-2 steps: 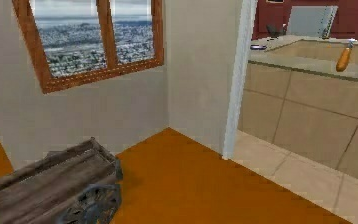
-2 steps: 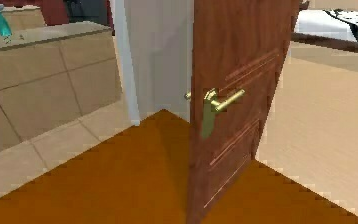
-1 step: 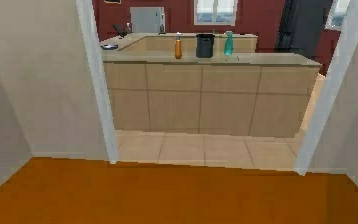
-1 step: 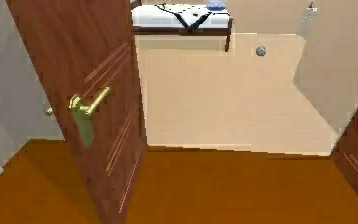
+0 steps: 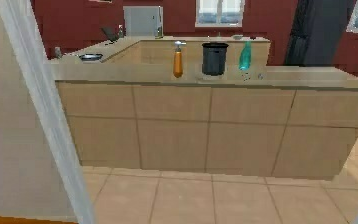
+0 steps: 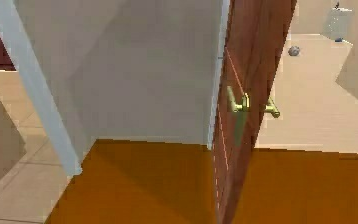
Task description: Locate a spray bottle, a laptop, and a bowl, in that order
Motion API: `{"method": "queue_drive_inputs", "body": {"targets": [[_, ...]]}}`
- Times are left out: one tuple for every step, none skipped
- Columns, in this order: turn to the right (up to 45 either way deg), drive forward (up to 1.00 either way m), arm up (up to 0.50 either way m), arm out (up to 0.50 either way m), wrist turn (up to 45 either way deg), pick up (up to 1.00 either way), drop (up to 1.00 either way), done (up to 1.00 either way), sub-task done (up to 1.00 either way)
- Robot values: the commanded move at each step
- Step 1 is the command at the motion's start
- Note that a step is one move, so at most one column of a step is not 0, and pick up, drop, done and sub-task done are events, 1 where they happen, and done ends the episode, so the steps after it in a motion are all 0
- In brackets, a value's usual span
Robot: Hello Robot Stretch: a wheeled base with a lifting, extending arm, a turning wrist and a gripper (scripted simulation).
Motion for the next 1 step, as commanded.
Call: {"method": "queue_drive_inputs", "body": {"targets": [[39.0, 0.0, 0.0, 0.0, 0.0, 0.0, 0.0, 0.0, 0.0]]}}
